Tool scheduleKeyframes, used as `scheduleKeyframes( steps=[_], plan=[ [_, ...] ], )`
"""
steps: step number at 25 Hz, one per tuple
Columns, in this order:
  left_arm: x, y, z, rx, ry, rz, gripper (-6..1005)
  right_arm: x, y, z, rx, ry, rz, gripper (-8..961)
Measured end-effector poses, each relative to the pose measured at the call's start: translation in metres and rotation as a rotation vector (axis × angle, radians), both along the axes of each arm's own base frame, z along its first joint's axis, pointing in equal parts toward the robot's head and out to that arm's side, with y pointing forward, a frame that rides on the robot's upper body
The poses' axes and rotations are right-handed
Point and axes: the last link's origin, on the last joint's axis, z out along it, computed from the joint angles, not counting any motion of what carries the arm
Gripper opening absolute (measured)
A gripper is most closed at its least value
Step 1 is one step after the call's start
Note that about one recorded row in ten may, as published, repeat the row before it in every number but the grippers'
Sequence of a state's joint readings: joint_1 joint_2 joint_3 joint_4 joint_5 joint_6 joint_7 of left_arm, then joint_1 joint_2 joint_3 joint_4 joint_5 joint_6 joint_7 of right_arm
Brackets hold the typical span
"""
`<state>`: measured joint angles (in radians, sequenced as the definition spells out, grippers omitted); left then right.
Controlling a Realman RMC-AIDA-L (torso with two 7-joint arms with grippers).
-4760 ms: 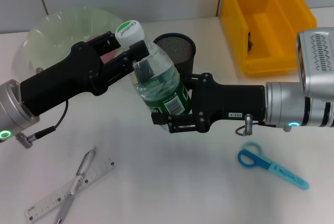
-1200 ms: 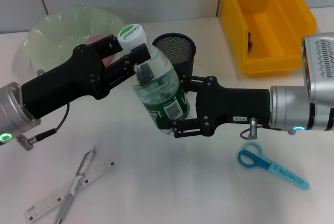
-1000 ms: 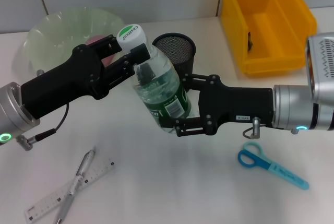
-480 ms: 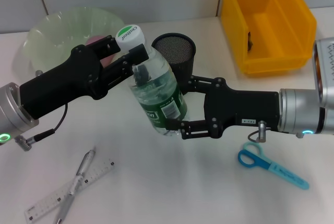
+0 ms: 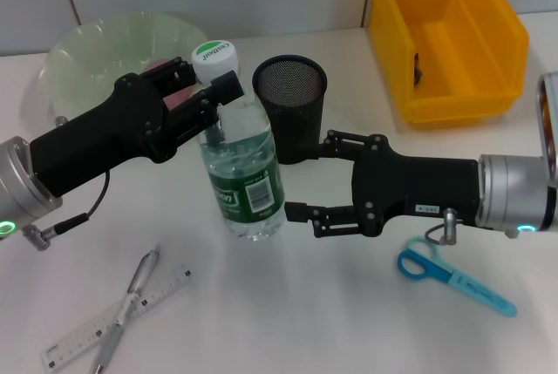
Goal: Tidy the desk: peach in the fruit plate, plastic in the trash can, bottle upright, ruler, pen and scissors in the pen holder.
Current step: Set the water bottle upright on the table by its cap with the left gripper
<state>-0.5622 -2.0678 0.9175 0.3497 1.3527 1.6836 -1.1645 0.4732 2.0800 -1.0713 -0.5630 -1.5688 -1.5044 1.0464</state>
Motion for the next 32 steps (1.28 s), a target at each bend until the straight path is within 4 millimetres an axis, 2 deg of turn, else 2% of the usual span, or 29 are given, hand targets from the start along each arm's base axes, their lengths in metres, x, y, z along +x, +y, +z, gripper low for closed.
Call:
scheduleKeyframes(
  steps=[8, 20, 22, 32],
  plan=[
    [-0.007, 0.0, 0.001, 0.031, 0.021, 0.021, 449, 0.009, -0.009, 0.005, 0.006, 0.026, -0.029, 832],
    [-0.023, 0.005, 0.009, 0.147, 0.055, 0.084, 445, 0.029, -0.014, 0.031, 0.104, 0.11, -0.121, 832],
    [-0.03, 0.006, 0.013, 0.185, 0.072, 0.104, 445, 0.032, -0.015, 0.034, 0.12, 0.115, -0.136, 832],
    [-0.039, 0.008, 0.017, 0.249, 0.112, 0.128, 444, 0.043, -0.015, 0.046, 0.176, 0.126, -0.18, 832]
  ],
)
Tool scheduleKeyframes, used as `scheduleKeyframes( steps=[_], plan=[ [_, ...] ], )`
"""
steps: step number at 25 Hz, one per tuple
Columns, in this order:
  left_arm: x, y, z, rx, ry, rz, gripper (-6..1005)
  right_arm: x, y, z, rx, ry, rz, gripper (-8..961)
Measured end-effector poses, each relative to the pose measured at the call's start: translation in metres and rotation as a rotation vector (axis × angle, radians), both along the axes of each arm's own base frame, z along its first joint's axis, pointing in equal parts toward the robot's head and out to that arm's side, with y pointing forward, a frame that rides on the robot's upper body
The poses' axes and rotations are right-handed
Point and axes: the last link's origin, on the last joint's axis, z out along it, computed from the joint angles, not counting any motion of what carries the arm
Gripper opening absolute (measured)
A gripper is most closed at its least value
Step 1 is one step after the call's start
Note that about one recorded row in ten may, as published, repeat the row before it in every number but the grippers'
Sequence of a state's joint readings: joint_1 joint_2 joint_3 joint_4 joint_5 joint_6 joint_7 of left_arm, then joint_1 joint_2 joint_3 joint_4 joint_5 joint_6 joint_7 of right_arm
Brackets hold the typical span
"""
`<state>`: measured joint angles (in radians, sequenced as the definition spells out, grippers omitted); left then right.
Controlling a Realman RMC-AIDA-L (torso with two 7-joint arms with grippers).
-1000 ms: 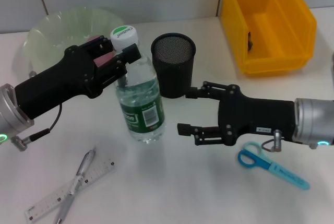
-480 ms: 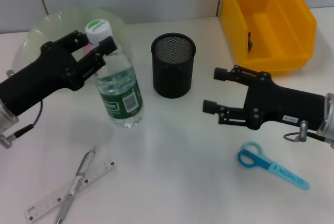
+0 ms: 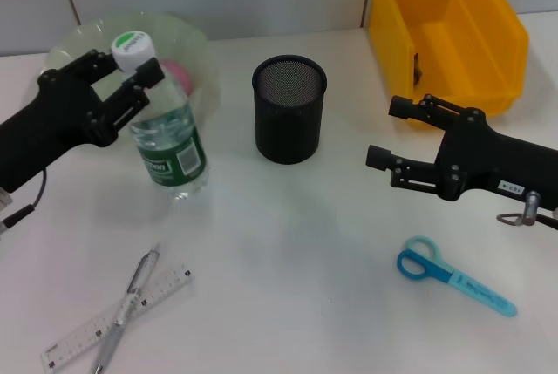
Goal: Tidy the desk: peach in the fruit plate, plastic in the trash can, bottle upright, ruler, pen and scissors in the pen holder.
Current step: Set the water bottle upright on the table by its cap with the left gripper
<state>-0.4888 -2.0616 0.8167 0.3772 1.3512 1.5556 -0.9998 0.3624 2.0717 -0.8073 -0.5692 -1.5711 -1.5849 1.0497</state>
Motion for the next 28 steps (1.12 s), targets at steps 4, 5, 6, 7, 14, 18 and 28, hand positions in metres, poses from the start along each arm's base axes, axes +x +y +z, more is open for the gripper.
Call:
scheduleKeyframes(
  steps=[4, 5, 6, 7, 14, 18, 28],
  plan=[
    [-0.011, 0.003, 0.004, 0.068, 0.03, 0.044, 444, 0.002, 0.0, 0.003, 0.013, 0.003, -0.01, 832],
    [-0.011, 0.003, 0.004, 0.068, 0.03, 0.044, 444, 0.003, 0.0, 0.004, 0.018, 0.004, -0.014, 832],
    [-0.014, 0.002, 0.006, 0.087, 0.038, 0.051, 443, 0.004, 0.0, 0.005, 0.024, 0.006, -0.018, 832],
    [-0.014, 0.002, 0.006, 0.087, 0.038, 0.051, 443, 0.005, 0.0, 0.006, 0.028, 0.007, -0.021, 832],
    [-0.026, 0.0, 0.007, 0.146, 0.094, 0.081, 443, 0.007, 0.0, 0.008, 0.038, 0.008, -0.03, 832],
    [-0.031, 0.0, 0.004, 0.172, 0.122, 0.097, 442, 0.007, 0.0, 0.008, 0.04, 0.009, -0.032, 832],
    [-0.038, 0.001, 0.006, 0.204, 0.158, 0.123, 441, 0.009, -0.001, 0.01, 0.051, 0.014, -0.042, 832]
  ],
)
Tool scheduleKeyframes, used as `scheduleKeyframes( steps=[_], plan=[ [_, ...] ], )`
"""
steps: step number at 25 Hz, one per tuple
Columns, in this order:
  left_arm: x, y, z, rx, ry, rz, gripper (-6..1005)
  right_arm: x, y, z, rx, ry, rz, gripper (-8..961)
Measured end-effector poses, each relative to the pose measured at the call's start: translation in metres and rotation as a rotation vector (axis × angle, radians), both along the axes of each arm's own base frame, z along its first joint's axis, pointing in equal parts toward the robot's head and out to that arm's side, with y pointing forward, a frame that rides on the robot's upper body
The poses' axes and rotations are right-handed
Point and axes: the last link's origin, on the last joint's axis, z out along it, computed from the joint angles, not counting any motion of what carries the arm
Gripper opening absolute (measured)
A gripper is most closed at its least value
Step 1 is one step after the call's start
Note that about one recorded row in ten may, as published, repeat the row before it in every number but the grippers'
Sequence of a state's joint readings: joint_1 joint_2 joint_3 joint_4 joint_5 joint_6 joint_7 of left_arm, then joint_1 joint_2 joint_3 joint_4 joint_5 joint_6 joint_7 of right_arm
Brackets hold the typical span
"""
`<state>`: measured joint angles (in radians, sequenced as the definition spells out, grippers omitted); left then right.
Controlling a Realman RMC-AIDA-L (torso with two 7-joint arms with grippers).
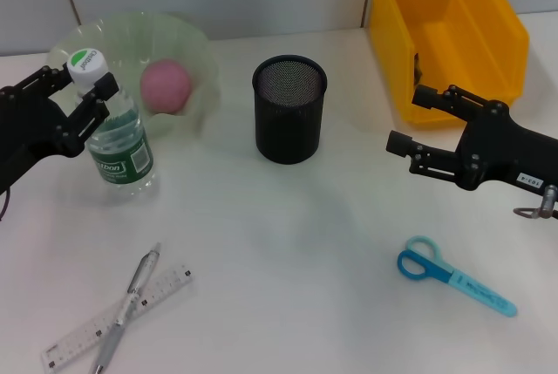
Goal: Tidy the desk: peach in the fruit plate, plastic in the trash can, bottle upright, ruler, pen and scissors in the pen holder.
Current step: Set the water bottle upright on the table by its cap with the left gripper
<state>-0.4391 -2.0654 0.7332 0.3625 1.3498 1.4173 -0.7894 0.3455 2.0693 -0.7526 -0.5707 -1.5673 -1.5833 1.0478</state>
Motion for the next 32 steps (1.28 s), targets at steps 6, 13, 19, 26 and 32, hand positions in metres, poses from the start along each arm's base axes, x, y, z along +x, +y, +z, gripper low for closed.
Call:
scheduleKeyframes(
  steps=[6, 13, 19, 26, 32],
  plan=[
    [-0.003, 0.0, -0.001, 0.013, 0.023, 0.008, 440, 0.0, 0.0, 0.0, 0.0, 0.001, 0.0, 832],
    [-0.005, -0.001, -0.002, 0.019, 0.035, 0.012, 455, 0.0, -0.001, -0.001, -0.001, 0.003, 0.0, 832],
    [-0.005, -0.002, -0.004, 0.021, 0.04, 0.011, 469, 0.0, -0.001, -0.001, -0.001, 0.004, -0.001, 831],
    [-0.004, -0.002, -0.009, 0.018, 0.046, 0.007, 487, 0.0, -0.001, -0.001, -0.001, 0.005, -0.001, 831],
    [-0.004, -0.002, -0.011, 0.021, 0.053, 0.007, 501, -0.001, -0.001, -0.002, -0.002, 0.005, -0.001, 831]
  ],
)
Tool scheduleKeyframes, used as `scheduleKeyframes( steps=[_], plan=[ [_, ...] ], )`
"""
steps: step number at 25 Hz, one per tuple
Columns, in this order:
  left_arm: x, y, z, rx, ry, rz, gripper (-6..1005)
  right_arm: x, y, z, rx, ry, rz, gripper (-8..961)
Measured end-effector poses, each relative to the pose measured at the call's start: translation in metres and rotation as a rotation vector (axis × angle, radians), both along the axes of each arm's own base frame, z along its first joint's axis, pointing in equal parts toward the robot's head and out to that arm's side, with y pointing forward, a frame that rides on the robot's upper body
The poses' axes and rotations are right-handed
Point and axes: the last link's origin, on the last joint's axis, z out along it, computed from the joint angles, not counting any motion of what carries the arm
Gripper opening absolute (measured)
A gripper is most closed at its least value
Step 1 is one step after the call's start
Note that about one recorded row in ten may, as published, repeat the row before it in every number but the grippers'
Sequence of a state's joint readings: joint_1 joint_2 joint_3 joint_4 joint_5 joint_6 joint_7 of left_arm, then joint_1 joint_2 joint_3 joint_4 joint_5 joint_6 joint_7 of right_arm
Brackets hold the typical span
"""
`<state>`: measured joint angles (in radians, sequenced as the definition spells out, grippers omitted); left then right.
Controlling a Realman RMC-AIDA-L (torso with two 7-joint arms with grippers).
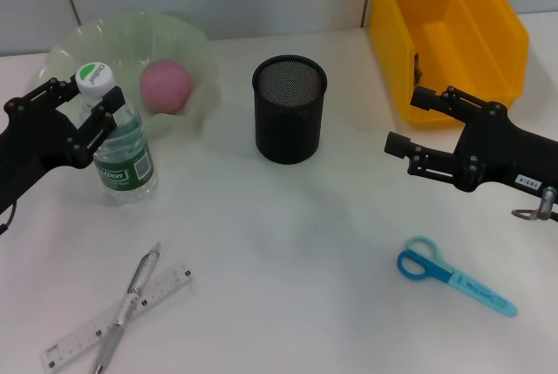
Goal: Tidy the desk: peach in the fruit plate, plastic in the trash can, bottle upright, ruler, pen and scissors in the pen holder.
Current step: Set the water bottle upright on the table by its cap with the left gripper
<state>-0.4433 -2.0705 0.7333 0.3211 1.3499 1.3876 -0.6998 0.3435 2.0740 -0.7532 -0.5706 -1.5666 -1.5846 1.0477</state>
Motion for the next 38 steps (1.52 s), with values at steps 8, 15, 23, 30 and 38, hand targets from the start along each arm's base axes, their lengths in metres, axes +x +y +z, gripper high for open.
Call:
scheduleKeyframes(
  steps=[8, 15, 23, 30, 38],
  plan=[
    [-0.0011, 0.0, -0.0019, -0.004, 0.001, 0.01, 521, 0.0001, -0.0001, -0.0002, -0.001, -0.001, 0.0, 831],
    [-0.0014, 0.0001, -0.0021, -0.004, 0.002, 0.012, 538, 0.0001, -0.0002, -0.0003, -0.002, -0.002, 0.0, 831],
    [-0.0015, 0.0002, -0.002, -0.003, 0.003, 0.012, 558, 0.0002, -0.0003, -0.0005, -0.003, -0.001, -0.001, 831],
    [-0.0015, 0.0003, -0.0018, -0.002, 0.003, 0.012, 575, 0.0003, -0.0003, -0.0006, -0.003, -0.001, -0.001, 831],
    [-0.0009, -0.0002, -0.0016, -0.002, 0.001, 0.007, 801, 0.0003, -0.0004, -0.0007, -0.003, 0.001, -0.002, 831]
  ],
)
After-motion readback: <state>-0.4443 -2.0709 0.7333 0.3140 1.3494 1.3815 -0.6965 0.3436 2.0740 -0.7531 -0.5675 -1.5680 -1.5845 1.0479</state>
